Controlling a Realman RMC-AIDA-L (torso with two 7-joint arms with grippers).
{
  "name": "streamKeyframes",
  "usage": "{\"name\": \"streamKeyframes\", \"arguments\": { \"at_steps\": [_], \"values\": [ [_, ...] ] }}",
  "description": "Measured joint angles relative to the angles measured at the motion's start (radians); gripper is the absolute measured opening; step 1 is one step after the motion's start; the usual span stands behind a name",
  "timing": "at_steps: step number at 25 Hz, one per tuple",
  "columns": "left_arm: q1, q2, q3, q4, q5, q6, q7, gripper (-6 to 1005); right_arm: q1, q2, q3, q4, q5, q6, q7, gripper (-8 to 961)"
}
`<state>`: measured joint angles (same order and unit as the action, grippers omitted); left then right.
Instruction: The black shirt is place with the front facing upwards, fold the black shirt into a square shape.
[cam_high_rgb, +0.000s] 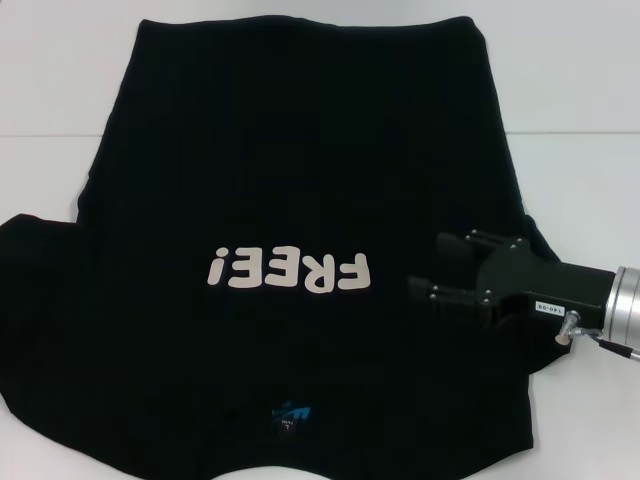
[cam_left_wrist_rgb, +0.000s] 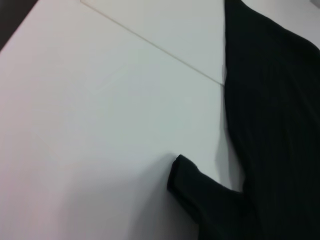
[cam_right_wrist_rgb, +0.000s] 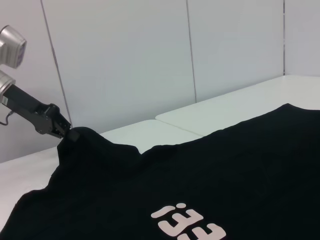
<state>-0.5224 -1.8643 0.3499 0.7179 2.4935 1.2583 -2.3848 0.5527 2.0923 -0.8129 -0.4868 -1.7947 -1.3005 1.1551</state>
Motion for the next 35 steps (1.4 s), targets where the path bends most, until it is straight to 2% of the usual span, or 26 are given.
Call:
{"name": "streamKeyframes", "arguments": {
  "at_steps": [7, 12, 13, 14, 15, 18, 19, 20, 21, 24, 31, 33, 35],
  "values": [
    [-0.017, 0.009, 0.001, 0.012, 0.001, 0.019, -0.002, 21, 0.000, 0.000, 0.000, 0.001, 0.000, -0.002, 0.000, 827],
    [-0.041, 0.004, 0.030, 0.028, -0.005, 0.083, 0.011, 23, -0.001, 0.000, 0.000, 0.007, 0.000, 0.000, 0.000, 827],
    [-0.048, -0.005, 0.043, 0.045, -0.005, 0.094, 0.017, 24, -0.001, 0.000, 0.000, 0.008, 0.000, 0.001, 0.000, 828],
    [-0.059, -0.032, 0.066, 0.093, -0.005, 0.112, 0.028, 24, -0.001, 0.000, -0.001, 0.009, 0.000, 0.003, 0.000, 828],
    [-0.059, -0.032, 0.066, 0.093, -0.005, 0.112, 0.028, 24, -0.001, 0.000, -0.001, 0.009, 0.000, 0.004, 0.000, 828],
    [-0.065, -0.081, 0.110, 0.182, -0.003, 0.123, 0.035, 26, 0.000, 0.000, -0.002, 0.009, -0.003, 0.005, 0.000, 828],
    [-0.065, -0.107, 0.141, 0.227, 0.000, 0.126, 0.035, 26, -0.001, 0.000, -0.006, 0.010, -0.004, 0.005, 0.002, 828],
    [-0.065, -0.115, 0.156, 0.240, 0.000, 0.129, 0.035, 27, 0.000, 0.000, -0.008, 0.010, -0.005, 0.006, 0.003, 827],
    [-0.065, -0.115, 0.156, 0.240, 0.000, 0.129, 0.035, 28, 0.000, 0.000, -0.008, 0.010, -0.005, 0.006, 0.003, 827],
    [-0.066, -0.135, 0.192, 0.251, -0.004, 0.138, 0.036, 30, 0.000, 0.000, -0.011, 0.010, -0.006, 0.007, 0.005, 827],
    [-0.061, -0.165, 0.193, 0.239, -0.048, 0.151, 0.083, 49, 0.000, 0.000, -0.012, 0.010, -0.008, 0.009, 0.004, 827],
    [-0.046, -0.167, 0.187, 0.221, -0.126, 0.190, 0.123, 55, 0.000, 0.000, -0.012, 0.010, -0.008, 0.011, 0.003, 827],
    [-0.041, -0.163, 0.182, 0.203, -0.160, 0.206, 0.140, 114, 0.000, 0.000, -0.012, 0.010, -0.008, 0.011, 0.002, 827]
  ]
}}
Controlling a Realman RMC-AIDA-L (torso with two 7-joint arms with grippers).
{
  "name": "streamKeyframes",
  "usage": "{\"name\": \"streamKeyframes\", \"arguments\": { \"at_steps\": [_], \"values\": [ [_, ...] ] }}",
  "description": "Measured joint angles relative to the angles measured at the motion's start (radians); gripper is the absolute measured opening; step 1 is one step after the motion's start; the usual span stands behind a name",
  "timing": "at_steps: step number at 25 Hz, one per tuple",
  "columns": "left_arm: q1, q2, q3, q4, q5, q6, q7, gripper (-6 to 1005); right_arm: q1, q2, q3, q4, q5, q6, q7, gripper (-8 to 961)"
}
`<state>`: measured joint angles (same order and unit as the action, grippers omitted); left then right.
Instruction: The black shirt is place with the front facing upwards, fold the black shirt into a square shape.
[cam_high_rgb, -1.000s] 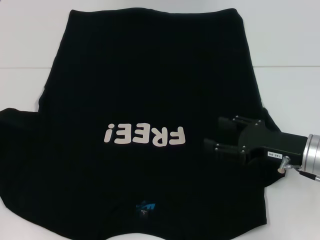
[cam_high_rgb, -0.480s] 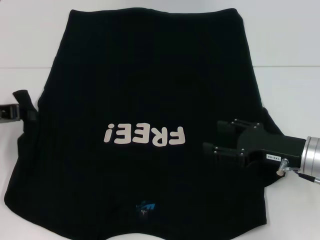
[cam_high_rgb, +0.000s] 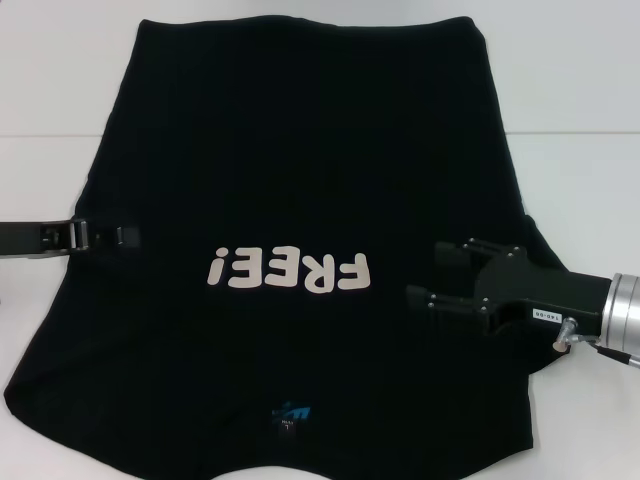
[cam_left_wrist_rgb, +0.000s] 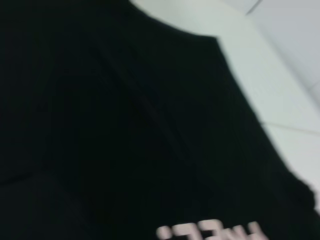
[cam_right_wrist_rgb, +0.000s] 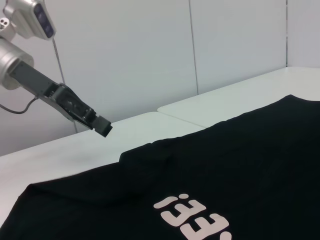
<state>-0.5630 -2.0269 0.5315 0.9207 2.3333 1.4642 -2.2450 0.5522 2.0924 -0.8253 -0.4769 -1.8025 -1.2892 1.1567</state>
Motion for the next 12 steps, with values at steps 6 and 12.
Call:
{"name": "streamKeyframes", "arguments": {
  "at_steps": [6, 12],
  "values": [
    [0.011, 0.066, -0.054, -0.183, -0.130, 0.033, 0.083, 276, 0.000, -0.001, 0.006, 0.000, 0.000, 0.001, 0.000, 828],
    [0.030, 0.095, -0.071, -0.290, -0.175, 0.128, 0.293, 407, -0.015, -0.020, 0.047, -0.034, 0.002, 0.001, 0.123, 828]
  ]
}}
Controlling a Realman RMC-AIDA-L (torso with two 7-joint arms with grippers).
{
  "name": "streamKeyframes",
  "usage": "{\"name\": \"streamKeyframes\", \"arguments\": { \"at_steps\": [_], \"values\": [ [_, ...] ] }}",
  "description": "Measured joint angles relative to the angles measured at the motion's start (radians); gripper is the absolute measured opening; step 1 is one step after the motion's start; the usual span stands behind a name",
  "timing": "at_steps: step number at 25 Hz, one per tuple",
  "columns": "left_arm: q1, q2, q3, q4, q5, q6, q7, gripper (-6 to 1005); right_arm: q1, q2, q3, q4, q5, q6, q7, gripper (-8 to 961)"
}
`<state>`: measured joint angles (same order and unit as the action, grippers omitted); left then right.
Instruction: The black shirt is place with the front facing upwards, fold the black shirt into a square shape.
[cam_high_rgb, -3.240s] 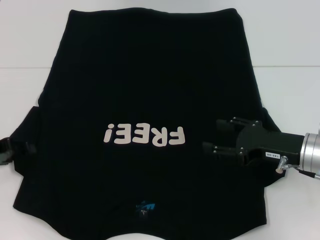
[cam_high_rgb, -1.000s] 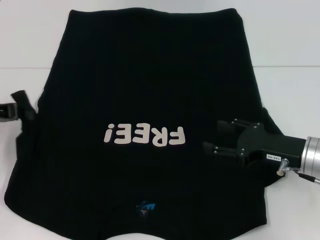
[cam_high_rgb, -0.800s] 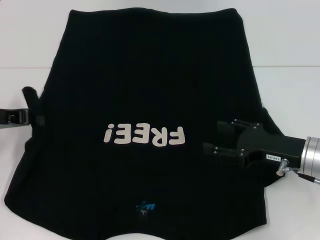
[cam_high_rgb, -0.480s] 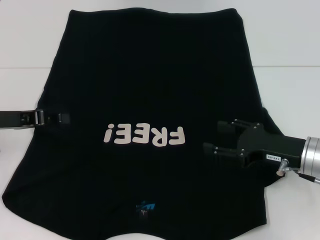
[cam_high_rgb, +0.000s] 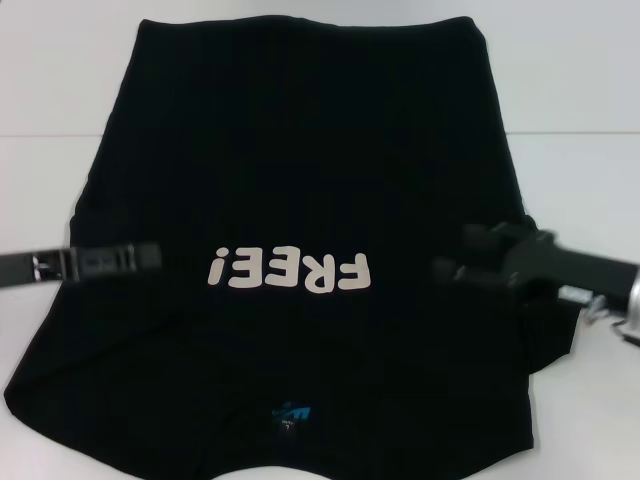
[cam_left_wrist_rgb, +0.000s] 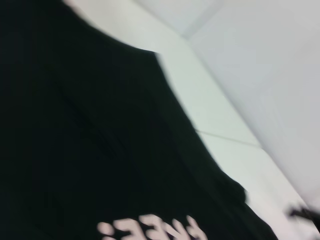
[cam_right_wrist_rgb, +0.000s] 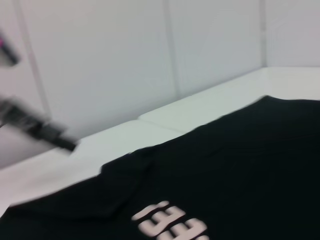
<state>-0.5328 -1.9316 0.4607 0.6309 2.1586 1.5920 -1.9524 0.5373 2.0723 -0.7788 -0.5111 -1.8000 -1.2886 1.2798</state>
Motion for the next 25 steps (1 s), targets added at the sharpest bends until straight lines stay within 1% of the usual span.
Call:
{"name": "streamKeyframes", "arguments": {
  "at_steps": [1, 3, 5, 8, 9, 10, 11, 13, 15, 16, 17, 18, 20, 22, 25],
  "values": [
    [0.005, -0.006, -0.001, 0.000, -0.006, 0.024, 0.048, 429, -0.003, -0.007, 0.005, -0.012, -0.002, -0.001, 0.048, 828],
    [0.019, -0.030, -0.001, -0.001, -0.019, 0.092, 0.179, 473, -0.014, -0.041, 0.013, -0.054, -0.010, 0.002, 0.208, 828],
    [0.030, -0.051, -0.003, -0.002, -0.028, 0.151, 0.298, 569, -0.018, -0.072, 0.013, -0.087, -0.031, 0.008, 0.354, 828],
    [0.042, -0.086, -0.007, -0.004, -0.043, 0.217, 0.454, 712, -0.011, -0.128, 0.021, -0.156, -0.127, 0.007, 0.623, 827],
    [0.043, -0.097, -0.007, -0.004, -0.046, 0.231, 0.496, 772, -0.006, -0.142, 0.030, -0.188, -0.177, 0.003, 0.713, 827],
    [0.044, -0.103, -0.007, -0.004, -0.047, 0.237, 0.514, 831, 0.000, -0.152, 0.043, -0.224, -0.238, -0.004, 0.804, 827],
    [0.046, -0.112, -0.007, -0.005, -0.047, 0.244, 0.541, 891, 0.008, -0.155, 0.056, -0.259, -0.300, -0.016, 0.874, 827],
    [0.049, -0.123, -0.005, -0.004, -0.042, 0.241, 0.561, 889, 0.036, -0.160, 0.085, -0.334, -0.474, -0.051, 1.041, 827],
    [0.054, -0.127, -0.006, -0.006, -0.039, 0.232, 0.564, 888, 0.079, -0.159, 0.114, -0.370, -0.656, -0.083, 1.153, 826],
    [0.060, -0.128, -0.008, -0.009, -0.042, 0.226, 0.568, 887, 0.122, -0.154, 0.145, -0.379, -0.796, -0.106, 1.205, 826],
    [0.060, -0.128, -0.008, -0.009, -0.042, 0.226, 0.568, 887, 0.122, -0.154, 0.145, -0.379, -0.796, -0.106, 1.205, 826],
    [0.063, -0.127, -0.008, -0.010, -0.044, 0.223, 0.571, 887, 0.144, -0.149, 0.157, -0.377, -0.857, -0.116, 1.216, 826],
    [0.067, -0.125, -0.009, -0.010, -0.046, 0.221, 0.576, 887, 0.168, -0.139, 0.161, -0.364, -0.901, -0.126, 1.220, 825],
    [0.069, -0.123, -0.010, -0.010, -0.046, 0.220, 0.577, 887, 0.181, -0.130, 0.155, -0.344, -0.906, -0.129, 1.221, 825],
    [0.072, -0.120, -0.014, -0.011, -0.047, 0.220, 0.578, 887, 0.192, -0.125, 0.155, -0.313, -0.901, -0.123, 1.219, 825]
  ]
}}
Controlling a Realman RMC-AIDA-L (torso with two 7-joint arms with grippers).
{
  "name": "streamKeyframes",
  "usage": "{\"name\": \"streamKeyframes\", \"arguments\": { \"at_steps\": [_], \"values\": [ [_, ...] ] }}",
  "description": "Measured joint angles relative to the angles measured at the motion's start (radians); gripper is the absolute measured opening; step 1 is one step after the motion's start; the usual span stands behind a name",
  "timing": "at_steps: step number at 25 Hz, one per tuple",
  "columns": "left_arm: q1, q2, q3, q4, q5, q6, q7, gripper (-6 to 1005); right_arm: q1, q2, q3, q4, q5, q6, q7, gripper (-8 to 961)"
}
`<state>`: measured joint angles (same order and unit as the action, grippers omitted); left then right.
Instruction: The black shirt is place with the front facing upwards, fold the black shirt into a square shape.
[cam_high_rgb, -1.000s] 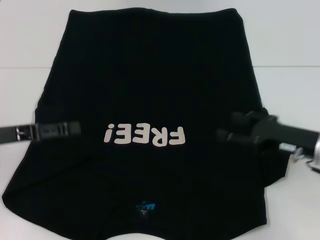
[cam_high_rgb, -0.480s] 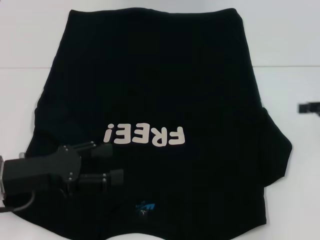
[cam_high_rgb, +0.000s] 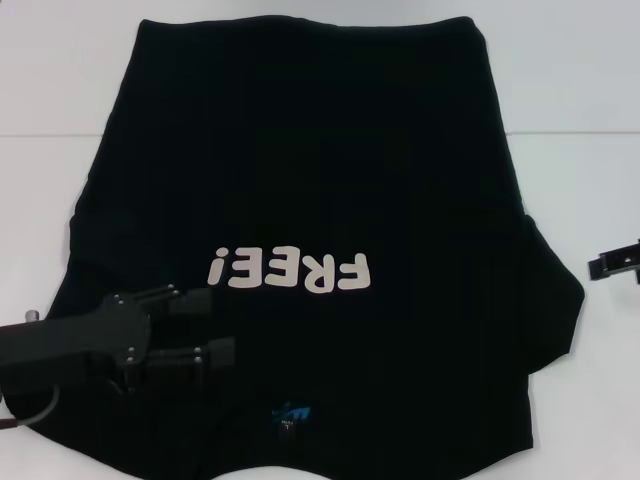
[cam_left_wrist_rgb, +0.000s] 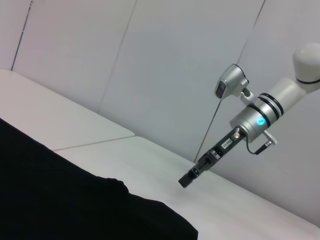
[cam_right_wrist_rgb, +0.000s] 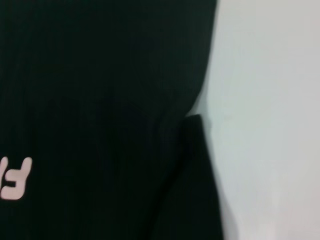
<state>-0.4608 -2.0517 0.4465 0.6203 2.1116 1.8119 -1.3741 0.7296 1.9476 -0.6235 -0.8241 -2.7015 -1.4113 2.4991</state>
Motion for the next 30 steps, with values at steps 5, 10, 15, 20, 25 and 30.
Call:
{"name": "streamKeyframes", "arguments": {
  "at_steps": [5, 10, 15, 20, 25, 30],
  "values": [
    [0.002, 0.001, -0.011, -0.001, -0.001, -0.001, 0.001, 887, 0.017, 0.003, -0.003, 0.043, 0.004, 0.008, -0.007, 823],
    [0.002, 0.001, -0.011, -0.001, -0.001, -0.001, 0.000, 887, 0.029, 0.004, -0.009, 0.083, 0.004, 0.033, -0.010, 818],
    [0.002, 0.001, -0.016, -0.001, -0.001, -0.001, -0.005, 887, 0.042, 0.003, -0.034, 0.137, 0.002, 0.080, -0.018, 813],
    [0.002, 0.001, -0.021, -0.001, -0.001, -0.001, -0.005, 887, 0.049, 0.005, -0.061, 0.169, 0.001, 0.120, -0.019, 809],
    [0.004, 0.002, -0.022, -0.001, -0.001, 0.000, -0.005, 888, 0.058, 0.008, -0.072, 0.190, 0.002, 0.139, -0.019, 804],
    [0.007, 0.004, -0.022, 0.000, -0.001, 0.000, -0.005, 888, 0.069, 0.015, -0.083, 0.197, -0.002, 0.148, -0.010, 799]
  ]
}}
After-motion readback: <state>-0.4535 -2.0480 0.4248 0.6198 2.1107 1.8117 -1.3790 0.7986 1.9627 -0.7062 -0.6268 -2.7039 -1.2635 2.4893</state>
